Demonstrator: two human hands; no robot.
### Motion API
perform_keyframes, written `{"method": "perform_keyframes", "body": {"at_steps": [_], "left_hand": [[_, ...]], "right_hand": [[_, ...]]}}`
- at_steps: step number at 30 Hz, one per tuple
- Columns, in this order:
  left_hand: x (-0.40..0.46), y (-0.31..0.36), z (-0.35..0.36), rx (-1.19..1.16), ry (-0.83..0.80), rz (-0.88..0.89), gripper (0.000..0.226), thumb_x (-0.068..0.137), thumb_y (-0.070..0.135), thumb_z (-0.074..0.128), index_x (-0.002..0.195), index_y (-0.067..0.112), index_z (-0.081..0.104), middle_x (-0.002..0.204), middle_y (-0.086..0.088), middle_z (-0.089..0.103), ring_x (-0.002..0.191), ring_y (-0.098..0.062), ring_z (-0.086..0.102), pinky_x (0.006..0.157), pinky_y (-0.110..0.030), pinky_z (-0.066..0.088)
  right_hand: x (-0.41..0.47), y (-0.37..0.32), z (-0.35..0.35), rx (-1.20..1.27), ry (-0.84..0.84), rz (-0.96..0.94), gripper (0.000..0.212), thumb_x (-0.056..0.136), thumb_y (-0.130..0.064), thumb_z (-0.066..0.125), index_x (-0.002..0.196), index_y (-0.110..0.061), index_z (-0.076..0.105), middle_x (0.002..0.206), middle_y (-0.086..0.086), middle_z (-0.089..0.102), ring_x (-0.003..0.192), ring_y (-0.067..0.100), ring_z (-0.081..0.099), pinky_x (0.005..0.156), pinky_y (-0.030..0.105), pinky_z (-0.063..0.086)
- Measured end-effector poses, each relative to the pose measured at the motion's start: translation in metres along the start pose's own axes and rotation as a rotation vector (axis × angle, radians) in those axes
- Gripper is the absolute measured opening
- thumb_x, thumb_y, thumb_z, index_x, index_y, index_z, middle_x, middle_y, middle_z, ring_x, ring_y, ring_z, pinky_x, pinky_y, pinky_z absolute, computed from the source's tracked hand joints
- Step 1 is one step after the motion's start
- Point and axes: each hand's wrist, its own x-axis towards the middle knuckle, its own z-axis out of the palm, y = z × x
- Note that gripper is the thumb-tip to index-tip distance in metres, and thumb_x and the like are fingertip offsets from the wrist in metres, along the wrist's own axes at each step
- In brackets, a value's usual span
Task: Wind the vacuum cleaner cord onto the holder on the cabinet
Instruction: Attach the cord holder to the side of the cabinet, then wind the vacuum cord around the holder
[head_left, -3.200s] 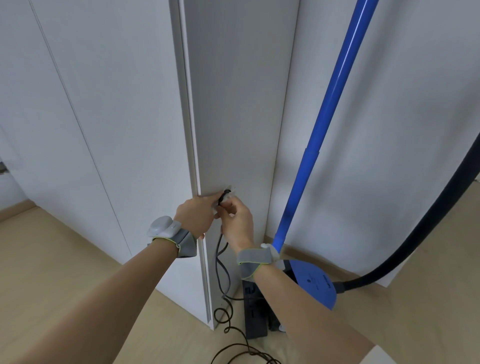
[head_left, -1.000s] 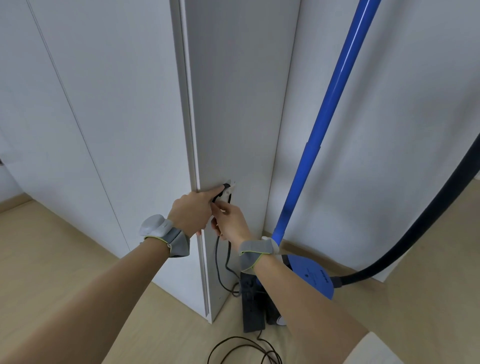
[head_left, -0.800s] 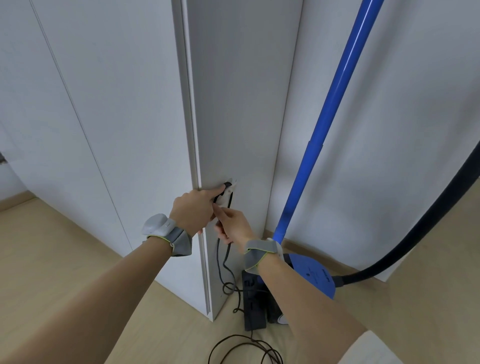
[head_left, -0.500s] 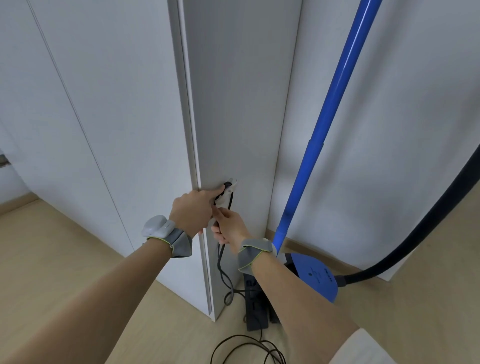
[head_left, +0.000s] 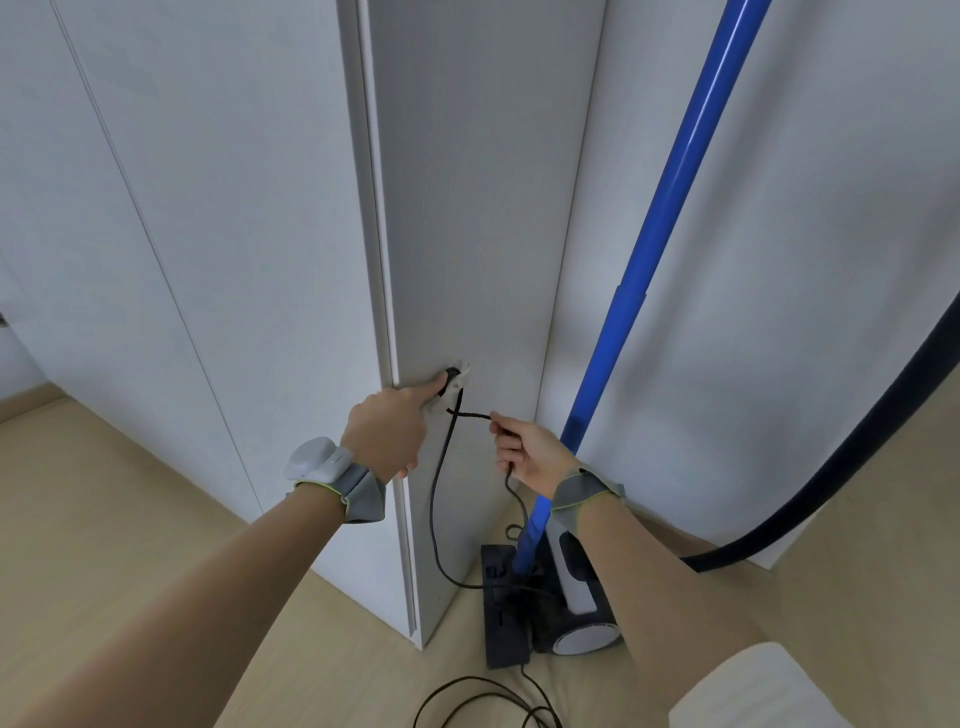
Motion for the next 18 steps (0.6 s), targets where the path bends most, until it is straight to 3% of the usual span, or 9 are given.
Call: {"method": "perform_keyframes", "body": {"at_steps": [6, 11, 18], "left_hand": [[-0.001, 0.000, 0.002, 0.034, 0.033, 0.005, 0.075, 0.097, 0.005, 0.024, 0.148, 0.060, 0.022, 0.058, 0.002, 0.061, 0.048, -0.015, 0.062, 0.064, -0.025, 0.054], [0.001, 0.000, 0.001, 0.056, 0.001, 0.005, 0.077, 0.097, 0.004, 0.026, 0.150, 0.060, 0.017, 0.052, 0.003, 0.060, 0.049, -0.013, 0.060, 0.062, -0.024, 0.051], [0.003, -0.003, 0.001, 0.048, -0.003, 0.010, 0.069, 0.102, 0.011, 0.031, 0.150, 0.059, 0.017, 0.056, 0.003, 0.059, 0.049, -0.015, 0.059, 0.073, -0.030, 0.059]], "right_hand": [[0.035, -0.046, 0.027, 0.035, 0.051, 0.061, 0.031, 0.108, -0.025, 0.041, 0.087, -0.008, 0.056, 0.035, -0.010, 0.031, 0.024, 0.003, 0.025, 0.031, 0.014, 0.022], [0.049, -0.077, 0.041, -0.079, 0.020, 0.106, 0.035, 0.110, -0.023, 0.030, 0.080, -0.016, 0.047, 0.030, -0.007, 0.030, 0.019, 0.004, 0.025, 0.027, 0.014, 0.021], [0.020, -0.114, 0.063, -0.544, 0.257, -0.191, 0.033, 0.102, -0.021, 0.050, 0.075, -0.008, 0.063, 0.052, -0.003, 0.041, 0.024, 0.004, 0.022, 0.033, 0.014, 0.014]]}}
